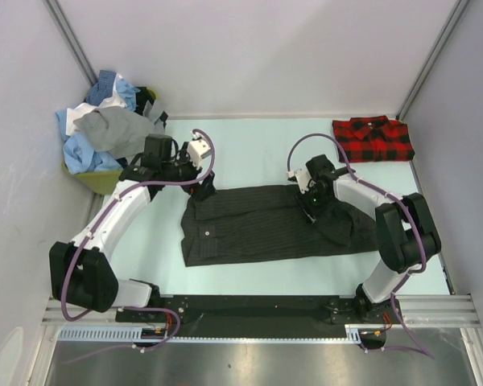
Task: Fold and stack the long sleeve shirts
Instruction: Fold the shirt
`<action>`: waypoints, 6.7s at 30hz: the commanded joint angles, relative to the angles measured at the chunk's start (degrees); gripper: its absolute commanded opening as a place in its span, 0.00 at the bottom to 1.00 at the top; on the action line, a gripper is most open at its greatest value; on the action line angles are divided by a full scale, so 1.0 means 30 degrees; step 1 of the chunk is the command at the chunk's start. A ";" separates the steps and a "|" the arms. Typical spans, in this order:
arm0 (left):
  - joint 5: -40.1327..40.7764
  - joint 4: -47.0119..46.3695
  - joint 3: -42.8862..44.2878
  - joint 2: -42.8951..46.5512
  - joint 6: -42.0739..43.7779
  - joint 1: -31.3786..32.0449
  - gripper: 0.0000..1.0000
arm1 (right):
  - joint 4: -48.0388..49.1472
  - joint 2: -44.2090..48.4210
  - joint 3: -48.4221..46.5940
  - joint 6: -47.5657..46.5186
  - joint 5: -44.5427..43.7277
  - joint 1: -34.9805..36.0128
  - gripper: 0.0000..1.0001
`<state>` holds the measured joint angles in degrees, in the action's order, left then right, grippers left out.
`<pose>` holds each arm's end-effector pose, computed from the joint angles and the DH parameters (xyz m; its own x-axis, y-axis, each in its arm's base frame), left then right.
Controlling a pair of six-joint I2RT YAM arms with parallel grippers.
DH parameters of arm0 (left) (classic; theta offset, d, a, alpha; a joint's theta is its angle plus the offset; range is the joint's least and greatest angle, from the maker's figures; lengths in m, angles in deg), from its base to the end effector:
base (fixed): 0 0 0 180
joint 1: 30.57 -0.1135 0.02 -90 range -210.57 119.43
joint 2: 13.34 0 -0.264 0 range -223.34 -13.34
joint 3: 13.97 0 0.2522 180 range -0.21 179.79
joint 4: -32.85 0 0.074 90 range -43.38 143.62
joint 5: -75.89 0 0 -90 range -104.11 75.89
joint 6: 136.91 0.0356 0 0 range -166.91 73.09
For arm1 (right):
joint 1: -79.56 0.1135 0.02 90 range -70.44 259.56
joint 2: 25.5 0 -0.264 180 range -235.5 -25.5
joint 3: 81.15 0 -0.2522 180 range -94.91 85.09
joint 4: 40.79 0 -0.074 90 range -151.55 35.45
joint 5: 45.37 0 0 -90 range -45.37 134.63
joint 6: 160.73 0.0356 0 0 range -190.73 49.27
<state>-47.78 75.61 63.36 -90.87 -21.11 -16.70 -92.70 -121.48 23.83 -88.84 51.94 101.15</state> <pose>0.2778 -0.0889 0.2998 -0.3374 0.4564 -0.8233 0.8222 0.5688 -0.0216 0.2914 0.1202 0.1814 -0.7203 -0.6166 -0.3177 -0.6562 0.7542 0.0240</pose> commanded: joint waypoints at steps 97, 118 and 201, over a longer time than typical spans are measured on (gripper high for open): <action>-0.1256 -0.9401 0.4325 -0.7963 -2.9934 0.9469 0.00 | 0.5021 1.6173 0.3960 -0.0676 -0.3348 0.9154 0.13; -0.2165 0.0560 0.8077 -0.5415 -0.1025 1.7869 0.00 | -0.3364 1.5361 -0.1641 0.0738 0.7384 -1.4003 0.62; -0.4742 0.4684 1.3843 -0.9397 -0.1110 1.9429 0.00 | -0.7587 0.2844 -0.2228 -0.6389 1.6838 -1.6014 0.45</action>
<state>-61.86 73.86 96.17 -119.05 -36.26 39.73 -119.36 -112.98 18.63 -110.80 98.46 52.30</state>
